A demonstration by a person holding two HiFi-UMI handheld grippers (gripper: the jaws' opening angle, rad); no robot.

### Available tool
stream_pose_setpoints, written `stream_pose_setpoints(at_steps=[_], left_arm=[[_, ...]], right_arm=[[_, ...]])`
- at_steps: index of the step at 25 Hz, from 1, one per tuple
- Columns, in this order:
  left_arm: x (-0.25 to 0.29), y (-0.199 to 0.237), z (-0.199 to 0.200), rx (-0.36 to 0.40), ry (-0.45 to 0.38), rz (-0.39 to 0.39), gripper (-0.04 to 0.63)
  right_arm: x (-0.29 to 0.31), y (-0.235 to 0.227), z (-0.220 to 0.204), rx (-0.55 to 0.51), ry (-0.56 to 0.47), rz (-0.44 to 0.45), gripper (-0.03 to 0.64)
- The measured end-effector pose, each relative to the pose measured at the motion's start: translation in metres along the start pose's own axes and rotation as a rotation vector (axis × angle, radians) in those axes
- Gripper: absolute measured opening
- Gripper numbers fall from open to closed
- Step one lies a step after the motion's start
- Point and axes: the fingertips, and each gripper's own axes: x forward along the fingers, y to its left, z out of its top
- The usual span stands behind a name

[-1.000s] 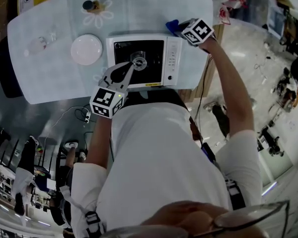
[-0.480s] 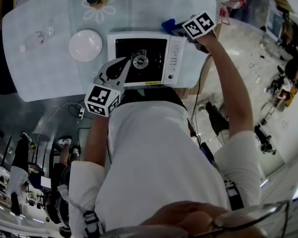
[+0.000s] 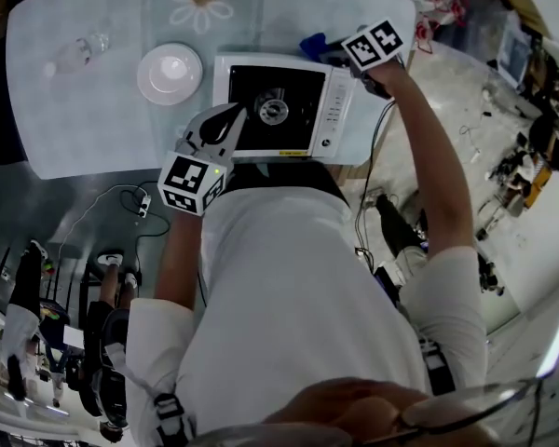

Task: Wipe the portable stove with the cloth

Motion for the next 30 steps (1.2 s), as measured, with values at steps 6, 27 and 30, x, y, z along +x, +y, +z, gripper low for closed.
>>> stream_pose_setpoints(at_steps=[6, 27, 30], left_arm=[[-0.01, 0.009, -0.004, -0.017, -0.012, 0.012, 0.032], [-0.045, 0.04, -0.009, -0.062, -0.069, 0.027, 0.032], [-0.05, 0.045, -0.01, -0.071, -0.075, 0.033, 0.032]], right_arm=[[0.008, 0.018, 0.015, -0.025, 0.006, 0.014, 0.103], [0.041, 0.078, 0.077, -0.079, 0.044, 0.012, 0.103], [0.046, 0.085, 0.086, -0.083, 0.047, 0.02, 0.103]])
